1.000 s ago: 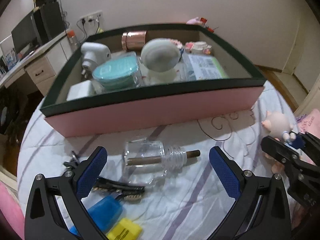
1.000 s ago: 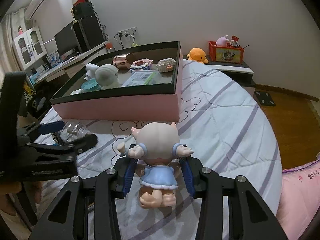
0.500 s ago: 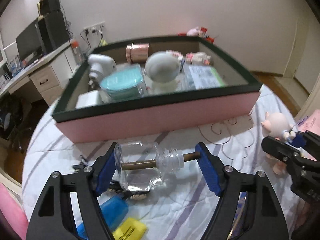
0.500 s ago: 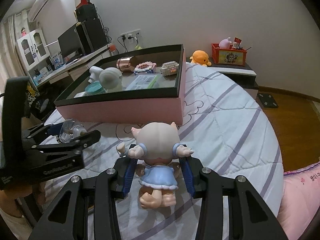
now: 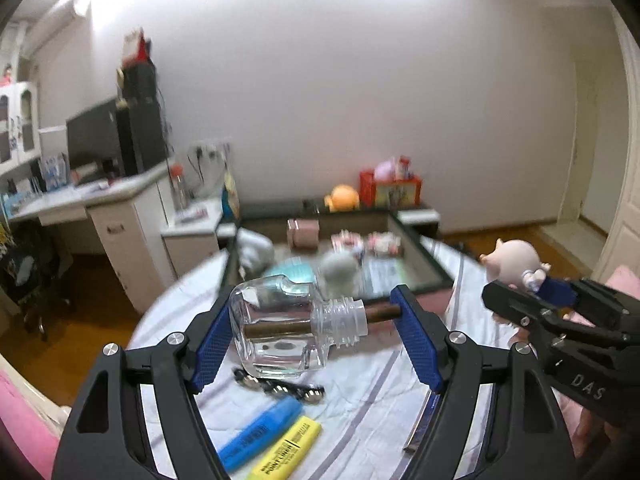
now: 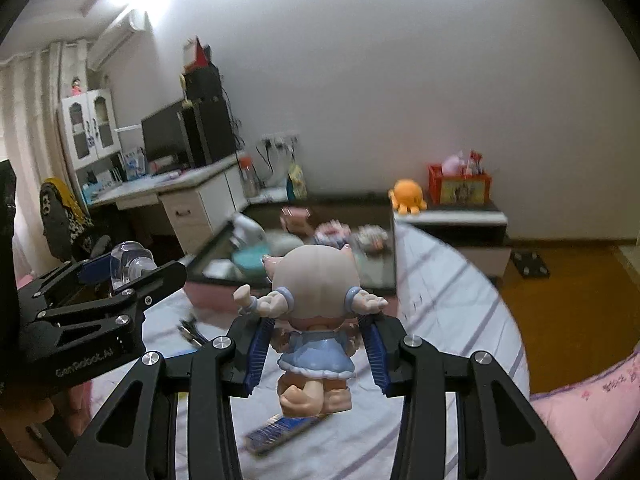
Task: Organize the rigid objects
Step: 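Carry the glass bottle and doll over the tray with both tools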
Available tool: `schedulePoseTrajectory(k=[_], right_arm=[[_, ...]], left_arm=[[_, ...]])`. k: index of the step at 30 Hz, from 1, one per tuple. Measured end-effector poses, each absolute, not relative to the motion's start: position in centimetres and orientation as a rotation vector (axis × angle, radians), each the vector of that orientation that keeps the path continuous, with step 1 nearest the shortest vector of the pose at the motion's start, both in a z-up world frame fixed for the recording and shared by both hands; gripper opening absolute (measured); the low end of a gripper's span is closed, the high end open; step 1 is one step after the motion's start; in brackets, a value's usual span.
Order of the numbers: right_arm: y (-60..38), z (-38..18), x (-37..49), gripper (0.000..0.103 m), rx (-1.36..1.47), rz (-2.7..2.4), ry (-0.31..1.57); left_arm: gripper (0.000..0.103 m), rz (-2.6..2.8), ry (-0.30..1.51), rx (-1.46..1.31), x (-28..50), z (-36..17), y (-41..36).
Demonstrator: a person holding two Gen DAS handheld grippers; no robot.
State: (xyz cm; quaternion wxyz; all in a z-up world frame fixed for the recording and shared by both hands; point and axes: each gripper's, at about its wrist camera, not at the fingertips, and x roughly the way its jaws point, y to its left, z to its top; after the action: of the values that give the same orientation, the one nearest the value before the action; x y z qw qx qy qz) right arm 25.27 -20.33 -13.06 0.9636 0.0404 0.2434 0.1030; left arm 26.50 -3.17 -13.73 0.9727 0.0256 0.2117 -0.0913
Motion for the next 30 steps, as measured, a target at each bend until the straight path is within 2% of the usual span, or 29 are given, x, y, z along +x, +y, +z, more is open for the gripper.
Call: schedulePoseTrajectory(k=[15, 30], right_arm=[[-15.6, -5.9, 21.2, 0.043, -0.003, 0.231, 0.294], [-14.0, -3.7, 20.8, 0.043, -0.036, 0.239, 0.227]], left_arm=[[0.077, -0.140, 0.203, 0.048, 20.8, -6.9, -0.3], [0.077, -0.111, 0.133, 0.053, 20.5, -5.1, 0.6]])
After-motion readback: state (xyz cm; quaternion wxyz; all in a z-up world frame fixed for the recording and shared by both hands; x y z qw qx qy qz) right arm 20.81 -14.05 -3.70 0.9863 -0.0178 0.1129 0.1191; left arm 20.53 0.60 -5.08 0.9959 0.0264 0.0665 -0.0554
